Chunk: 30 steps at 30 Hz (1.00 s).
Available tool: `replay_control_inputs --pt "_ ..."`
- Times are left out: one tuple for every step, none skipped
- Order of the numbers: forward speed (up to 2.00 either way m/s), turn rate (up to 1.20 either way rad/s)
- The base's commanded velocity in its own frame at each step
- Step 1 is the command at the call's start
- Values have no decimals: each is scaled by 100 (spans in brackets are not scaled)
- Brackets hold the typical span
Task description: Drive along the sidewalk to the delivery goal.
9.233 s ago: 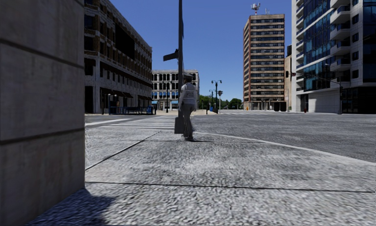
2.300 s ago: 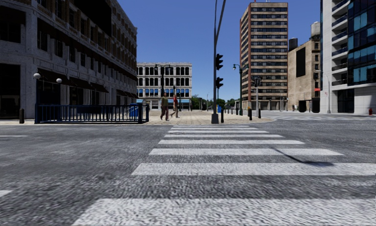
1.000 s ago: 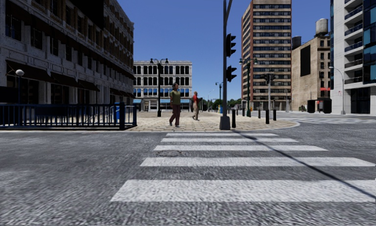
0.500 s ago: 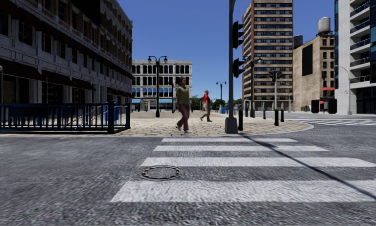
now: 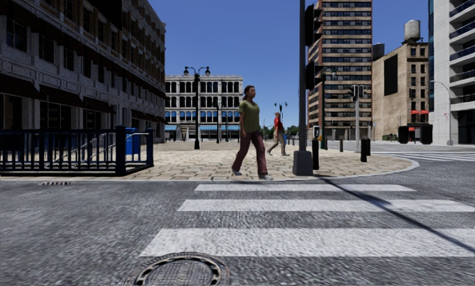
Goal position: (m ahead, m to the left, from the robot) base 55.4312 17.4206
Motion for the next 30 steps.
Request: replay_control_inputs --pt "200 0" --pt "200 0" --pt "200 0" --pt "200 0" --pt "200 0" --pt "200 0" --pt "200 0" --pt "200 0" --pt "200 0" --pt "200 0" --pt "200 0" --pt "200 0" --pt "200 0" --pt "200 0" --pt "200 0" --pt "200 0" --pt "200 0" --pt "200 0" --pt "200 0" --pt "200 0" --pt "200 0" --pt "200 43" --pt "200 53" --pt "200 53" --pt "200 52" --pt "200 2" --pt "200 0" --pt "200 0" --pt "200 0" --pt "200 0"
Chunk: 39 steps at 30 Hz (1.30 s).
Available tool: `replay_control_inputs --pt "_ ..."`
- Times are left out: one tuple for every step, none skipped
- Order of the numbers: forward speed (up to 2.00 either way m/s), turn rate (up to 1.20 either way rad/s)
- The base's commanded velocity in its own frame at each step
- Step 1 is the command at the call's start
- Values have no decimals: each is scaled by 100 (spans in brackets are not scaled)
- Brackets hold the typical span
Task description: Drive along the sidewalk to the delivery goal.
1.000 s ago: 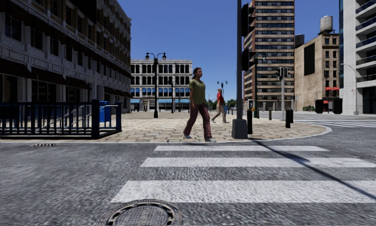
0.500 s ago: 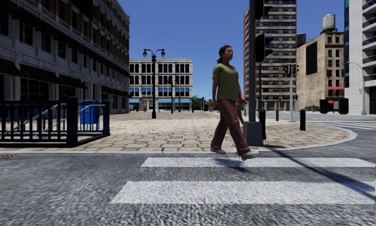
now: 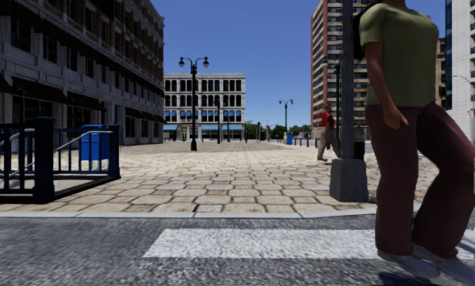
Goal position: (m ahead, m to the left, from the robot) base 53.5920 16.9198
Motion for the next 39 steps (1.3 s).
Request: replay_control_inputs --pt "200 0" --pt "200 0" --pt "200 0" --pt "200 0" --pt "193 0" --pt "193 0" --pt "179 0" --pt "164 0" --pt "164 0" --pt "152 0" --pt "148 0" --pt "147 0" --pt "147 0" --pt "147 0" --pt "147 0" --pt "147 0" --pt "147 0" --pt "147 0" --pt "147 0" --pt "147 0" --pt "147 0" --pt "147 0" --pt "147 0" --pt "147 0" --pt "147 0" --pt "147 0" --pt "147 0" --pt "147 0" --pt "150 0" --pt "166 0" --pt "166 0" --pt "200 0" --pt "200 0" --pt "200 0" --pt "200 0" --pt "200 0" --pt "200 0" --pt "200 0" --pt "200 0"
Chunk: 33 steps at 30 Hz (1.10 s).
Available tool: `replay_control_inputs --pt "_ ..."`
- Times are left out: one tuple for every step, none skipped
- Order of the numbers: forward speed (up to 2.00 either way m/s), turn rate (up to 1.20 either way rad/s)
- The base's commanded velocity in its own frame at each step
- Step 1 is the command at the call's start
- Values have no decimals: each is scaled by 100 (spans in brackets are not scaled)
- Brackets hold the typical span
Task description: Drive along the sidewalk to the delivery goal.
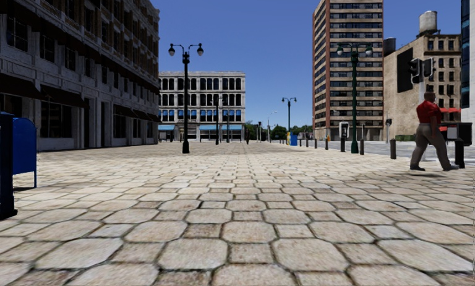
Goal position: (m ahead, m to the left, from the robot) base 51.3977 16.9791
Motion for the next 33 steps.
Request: replay_control_inputs --pt "200 0" --pt "200 0" --pt "200 0" --pt "200 0" --pt "200 0" --pt "200 0" --pt "200 0" --pt "200 0" --pt "200 0" --pt "200 0" --pt "200 0" --pt "200 0" --pt "200 0" --pt "200 0" --pt "200 0" --pt "200 0" --pt "200 0" --pt "200 0" --pt "200 0" --pt "200 0" --pt "200 0" --pt "200 0" --pt "200 0" --pt "200 0" --pt "200 0" --pt "200 0" --pt "200 0" --pt "200 0" --pt "200 0" --pt "200 0" --pt "200 0" --pt "200 0" --pt "200 0"
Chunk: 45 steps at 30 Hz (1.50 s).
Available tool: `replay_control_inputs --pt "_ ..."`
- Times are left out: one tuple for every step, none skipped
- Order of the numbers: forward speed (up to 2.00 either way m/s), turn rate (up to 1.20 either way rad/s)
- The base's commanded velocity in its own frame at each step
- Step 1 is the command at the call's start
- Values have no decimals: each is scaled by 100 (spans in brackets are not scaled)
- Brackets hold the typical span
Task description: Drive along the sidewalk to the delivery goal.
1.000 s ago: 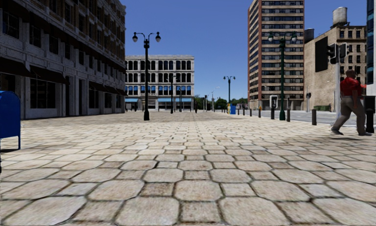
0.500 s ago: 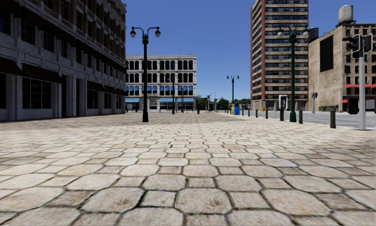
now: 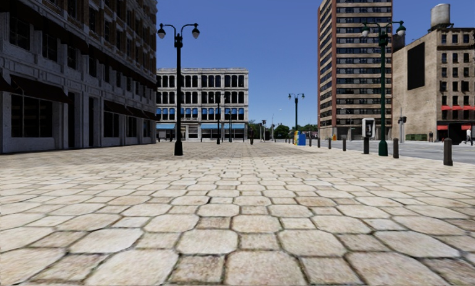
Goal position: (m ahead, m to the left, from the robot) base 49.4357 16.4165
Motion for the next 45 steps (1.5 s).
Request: replay_control_inputs --pt "200 0" --pt "200 0" --pt "200 0" --pt "200 0" --pt "200 0" --pt "200 0" --pt "200 0" --pt "200 0" --pt "200 0" --pt "200 0" --pt "200 0" --pt "200 0" --pt "200 0" --pt "200 0" --pt "200 0" --pt "200 0" --pt "200 0" --pt "200 0" --pt "200 0" --pt "200 0" --pt "200 0" --pt "200 0" --pt "200 0" --pt "200 0" --pt "200 0" --pt "200 0" --pt "200 0" --pt "200 0" --pt "200 0" --pt "200 0" --pt "200 0" --pt "200 0" --pt "200 0" --pt "200 0" --pt "200 0" --pt "200 0" --pt "200 0" --pt "200 0" --pt "200 0" --pt "200 0" --pt "200 0" --pt "200 0" --pt "200 0" --pt "200 0" --pt "200 0"
